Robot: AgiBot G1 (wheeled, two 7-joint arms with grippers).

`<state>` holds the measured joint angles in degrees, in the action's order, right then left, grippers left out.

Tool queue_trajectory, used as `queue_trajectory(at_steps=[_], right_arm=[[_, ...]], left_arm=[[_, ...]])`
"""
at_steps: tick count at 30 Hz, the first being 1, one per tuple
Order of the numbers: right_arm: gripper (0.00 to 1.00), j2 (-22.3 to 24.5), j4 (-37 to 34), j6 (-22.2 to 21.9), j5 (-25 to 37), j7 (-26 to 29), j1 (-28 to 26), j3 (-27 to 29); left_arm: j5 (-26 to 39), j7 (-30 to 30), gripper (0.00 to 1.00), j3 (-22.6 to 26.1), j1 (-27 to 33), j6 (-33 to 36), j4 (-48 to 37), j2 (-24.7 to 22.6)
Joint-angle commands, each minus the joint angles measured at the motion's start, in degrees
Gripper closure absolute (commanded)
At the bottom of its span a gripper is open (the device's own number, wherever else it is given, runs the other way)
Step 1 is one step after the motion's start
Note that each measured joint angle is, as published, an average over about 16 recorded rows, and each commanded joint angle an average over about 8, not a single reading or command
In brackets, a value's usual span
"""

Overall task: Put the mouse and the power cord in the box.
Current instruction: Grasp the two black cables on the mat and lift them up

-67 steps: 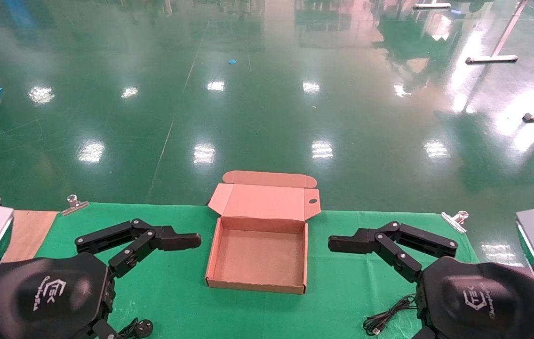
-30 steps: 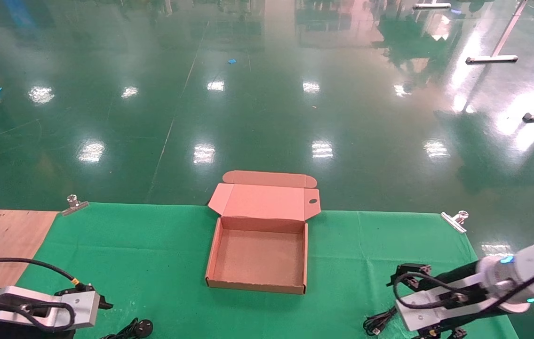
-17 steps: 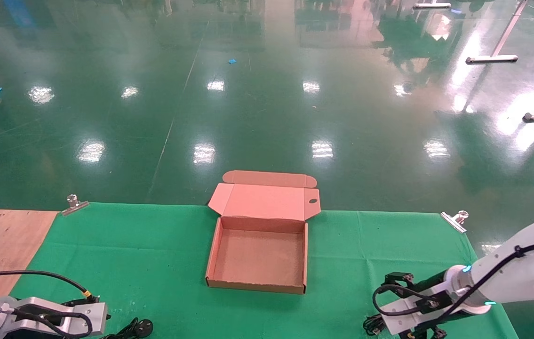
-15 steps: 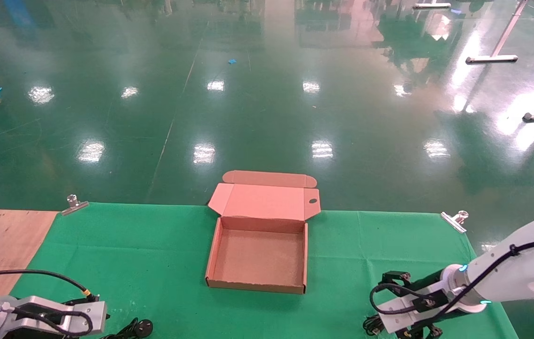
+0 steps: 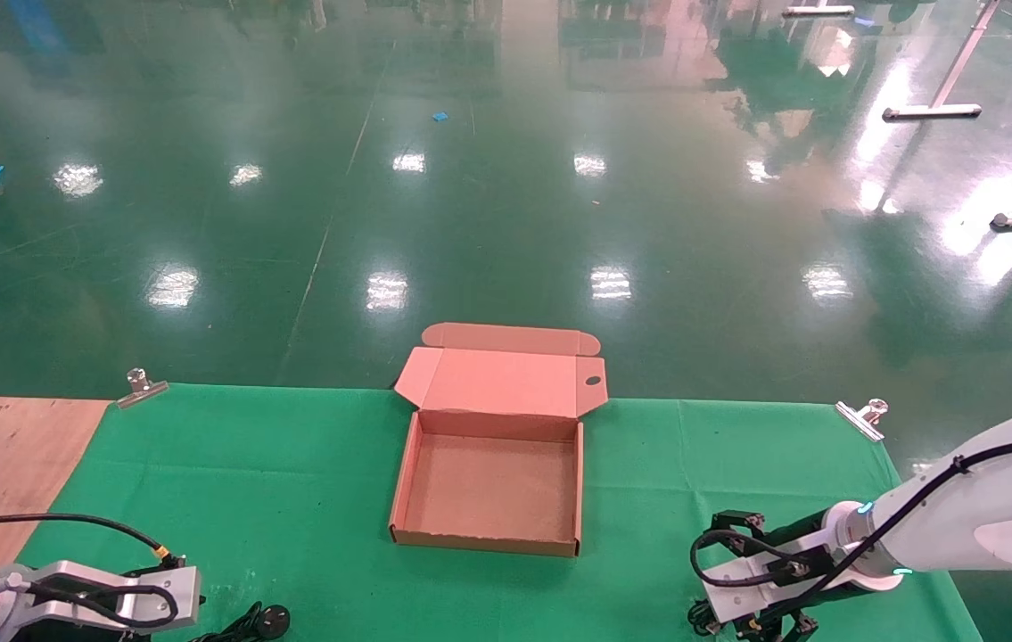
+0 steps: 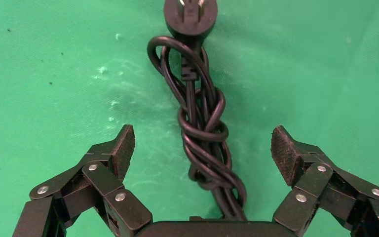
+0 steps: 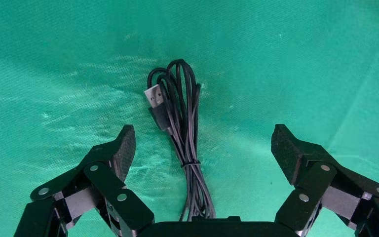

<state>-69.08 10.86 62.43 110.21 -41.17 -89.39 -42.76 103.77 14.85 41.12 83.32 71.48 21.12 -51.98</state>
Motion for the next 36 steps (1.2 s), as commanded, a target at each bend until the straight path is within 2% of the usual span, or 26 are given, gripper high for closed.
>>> queue_trajectory(at_steps=[1,13,15,16,18,19,22,24,26,27,36], right_arm=[[0.00,-0.32,-1.74,-0.34,-0.41,-1.17,-0.41,0.27],[0.00,-1.54,-6.75,-1.43,-1.29,-5.17,-1.90,0.85],[0.10,-1.73,-7.24,-1.74,-1.31,-5.63,-2.01,0.87],[0.18,-1.81,-7.49,-1.91,-1.30,-5.83,-2.04,0.87],[0.43,-1.96,-7.98,-2.29,-1.27,-6.14,-2.08,0.85],[0.56,-2.03,-8.21,-2.49,-1.24,-6.26,-2.10,0.83],[0.90,-2.22,-8.80,-3.12,-1.18,-6.51,-2.11,0.80],[1.00,-2.36,-9.08,-3.52,-1.17,-6.66,-2.10,0.80],[1.00,-2.52,-9.32,-3.87,-1.17,-6.80,-2.08,0.80],[1.00,-2.61,-9.42,-4.04,-1.17,-6.86,-2.05,0.81],[1.00,-3.27,-10.02,-5.87,-1.16,-7.25,-1.69,0.81]], left_arm=[[-0.38,0.59,0.00,-0.28,0.21,-0.40,-1.17,-0.17],[1.24,1.91,0.00,0.65,0.46,-2.11,-4.82,-1.36],[1.26,1.97,0.00,0.66,0.39,-2.36,-5.28,-1.55],[1.24,2.00,0.00,0.65,0.37,-2.49,-5.49,-1.63],[1.22,2.13,0.02,0.61,0.35,-2.76,-5.86,-1.75],[1.19,2.21,0.11,0.59,0.36,-2.89,-6.05,-1.78],[1.04,2.53,0.49,0.47,0.38,-3.20,-6.62,-1.84],[0.97,2.83,0.74,0.42,0.42,-3.28,-6.99,-1.87],[0.94,3.12,0.96,0.39,0.49,-3.39,-7.38,-1.92],[0.92,3.25,1.00,0.38,0.54,-3.44,-7.58,-1.96],[0.99,4.41,1.00,0.37,1.23,-3.88,-9.18,-2.16]])
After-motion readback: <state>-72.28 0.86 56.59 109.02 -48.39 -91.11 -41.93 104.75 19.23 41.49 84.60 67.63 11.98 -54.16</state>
